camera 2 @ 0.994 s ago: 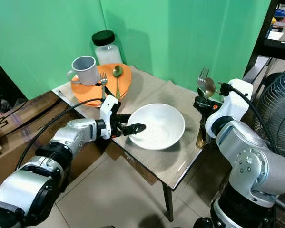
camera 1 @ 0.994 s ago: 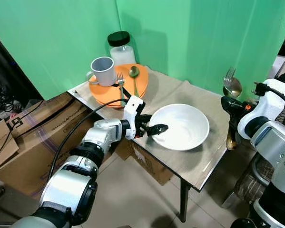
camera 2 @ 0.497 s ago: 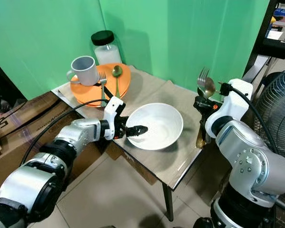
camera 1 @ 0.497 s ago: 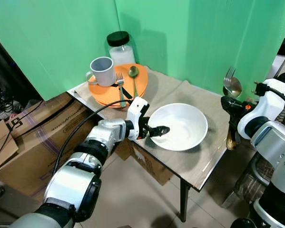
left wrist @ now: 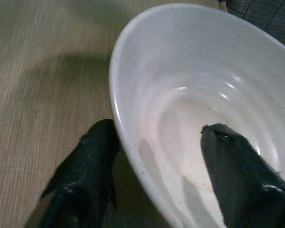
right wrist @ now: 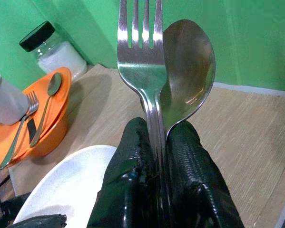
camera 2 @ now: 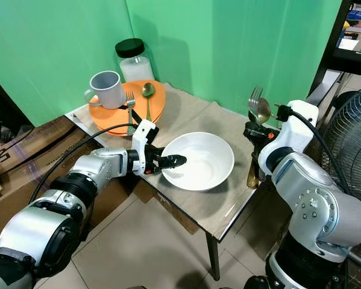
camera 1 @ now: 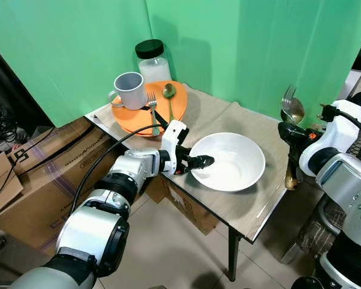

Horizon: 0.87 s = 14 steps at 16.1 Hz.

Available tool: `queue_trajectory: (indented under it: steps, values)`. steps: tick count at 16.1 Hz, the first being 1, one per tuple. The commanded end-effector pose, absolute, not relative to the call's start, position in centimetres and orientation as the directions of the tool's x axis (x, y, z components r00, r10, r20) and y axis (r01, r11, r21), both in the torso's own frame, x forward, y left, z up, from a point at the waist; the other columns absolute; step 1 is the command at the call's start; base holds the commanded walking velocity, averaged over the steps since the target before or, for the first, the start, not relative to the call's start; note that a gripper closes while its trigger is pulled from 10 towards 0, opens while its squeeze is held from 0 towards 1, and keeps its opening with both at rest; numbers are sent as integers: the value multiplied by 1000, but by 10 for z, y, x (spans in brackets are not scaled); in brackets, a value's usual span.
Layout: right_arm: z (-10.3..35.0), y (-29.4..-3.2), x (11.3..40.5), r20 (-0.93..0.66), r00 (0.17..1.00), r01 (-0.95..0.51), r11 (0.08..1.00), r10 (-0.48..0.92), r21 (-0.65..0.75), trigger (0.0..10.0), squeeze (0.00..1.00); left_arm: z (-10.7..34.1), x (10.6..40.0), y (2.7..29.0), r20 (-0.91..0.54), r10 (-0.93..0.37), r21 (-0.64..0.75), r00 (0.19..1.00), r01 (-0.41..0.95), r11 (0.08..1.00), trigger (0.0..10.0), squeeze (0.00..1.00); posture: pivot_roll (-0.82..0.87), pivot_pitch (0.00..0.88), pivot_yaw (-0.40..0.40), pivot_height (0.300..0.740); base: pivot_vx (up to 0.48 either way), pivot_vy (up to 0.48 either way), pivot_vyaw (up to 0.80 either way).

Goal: Setting the table

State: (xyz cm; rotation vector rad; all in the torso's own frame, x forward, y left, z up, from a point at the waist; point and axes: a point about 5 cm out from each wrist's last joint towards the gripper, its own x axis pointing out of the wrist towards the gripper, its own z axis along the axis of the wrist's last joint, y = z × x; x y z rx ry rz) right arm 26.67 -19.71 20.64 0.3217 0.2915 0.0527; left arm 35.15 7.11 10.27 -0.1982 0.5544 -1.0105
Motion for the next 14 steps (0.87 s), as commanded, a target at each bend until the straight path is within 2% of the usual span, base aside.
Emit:
queue_trajectory:
  steps: [1, 7, 12, 14]
  values:
    - [209, -190, 268, -251, 958, -48, 943, 136, 329, 0, 0, 102, 352, 78, -363, -837, -411, 409, 736, 538, 0, 0, -163, 0, 185, 740, 0, 0, 0]
    - [208, -189, 269, -252, 957, -54, 943, 143, 329, 0, 0, 100, 351, 81, -382, -834, -439, 399, 716, 543, 0, 0, -161, 0, 184, 740, 0, 0, 0]
    - [208, -189, 270, -250, 958, -56, 944, 143, 326, 0, 0, 100, 353, 85, -404, -810, -436, 425, 689, 579, 0, 0, -161, 0, 182, 740, 0, 0, 0]
    - [210, -190, 270, -243, 960, -55, 944, 140, 325, 0, 0, 98, 355, 88, -425, -777, -409, 464, 668, 622, 0, 0, -160, 0, 180, 740, 0, 0, 0]
